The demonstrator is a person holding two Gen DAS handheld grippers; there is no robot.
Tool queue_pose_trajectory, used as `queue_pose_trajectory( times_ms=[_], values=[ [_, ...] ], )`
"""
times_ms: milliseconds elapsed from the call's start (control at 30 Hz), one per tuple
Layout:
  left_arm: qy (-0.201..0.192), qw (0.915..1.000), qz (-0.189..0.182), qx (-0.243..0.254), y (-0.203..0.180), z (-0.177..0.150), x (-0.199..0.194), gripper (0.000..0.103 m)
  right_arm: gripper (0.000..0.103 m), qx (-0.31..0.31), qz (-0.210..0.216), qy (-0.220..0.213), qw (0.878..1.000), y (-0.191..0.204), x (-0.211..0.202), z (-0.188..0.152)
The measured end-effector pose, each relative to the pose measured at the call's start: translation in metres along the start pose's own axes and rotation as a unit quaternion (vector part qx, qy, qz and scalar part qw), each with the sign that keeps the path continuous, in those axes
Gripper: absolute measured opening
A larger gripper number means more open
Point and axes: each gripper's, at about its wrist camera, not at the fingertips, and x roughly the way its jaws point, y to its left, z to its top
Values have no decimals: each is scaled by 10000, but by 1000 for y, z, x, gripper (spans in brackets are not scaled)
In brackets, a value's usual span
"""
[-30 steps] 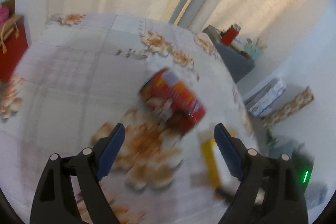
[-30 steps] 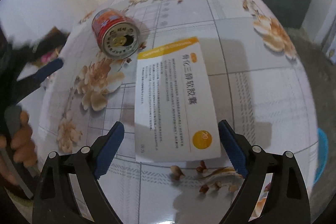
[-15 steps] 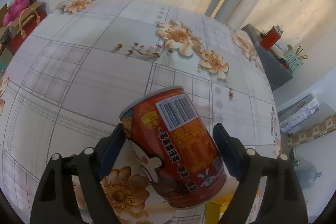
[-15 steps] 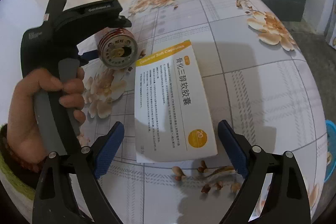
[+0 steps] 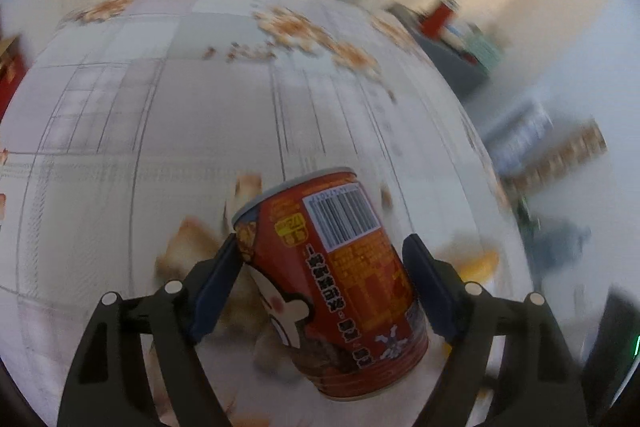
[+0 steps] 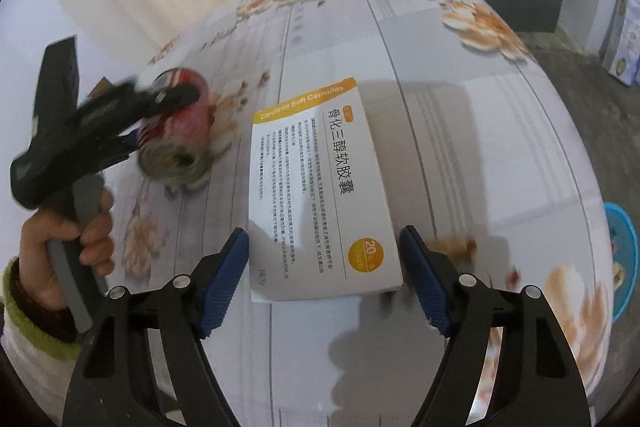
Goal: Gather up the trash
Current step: 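Hold the red can in the left tool and the box in the right tool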
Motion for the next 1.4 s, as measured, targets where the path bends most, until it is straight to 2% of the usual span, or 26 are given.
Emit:
queue_pose_trajectory(
  times_ms=[167,267,367,500,667,933,1167,1267,1400],
  values=[
    [421,9951,-163,877,-7,-45,-25,79,73,17,43,149,9999,-3,-18,-35],
    [497,9919,55,1172,-17,-66,-35,80,74,-31,129,245,9996,-2,-25,-49],
    [361,9905,380,1269,-25,-76,-40,80,76,-53,27,317,9995,1,-28,-52],
    [205,9882,582,1405,-33,-84,-41,80,77,-50,-157,307,9994,5,-27,-45],
    [116,9791,903,1820,-44,-93,-40,81,79,-92,-288,202,9993,14,-21,-34],
    [41,9712,1198,2060,-50,-104,-38,81,79,-106,-510,208,9984,22,-7,-29],
    [19,9699,1263,2080,-52,-107,-38,80,79,-224,-727,173,9970,24,-4,-26],
    [-6,9684,1313,2121,-53,-109,-38,81,74,-242,-746,165,9968,25,-3,-26],
    [-37,9661,1360,2193,-56,-111,-38,81,74,-251,-774,167,9965,26,-4,-28]
  ],
)
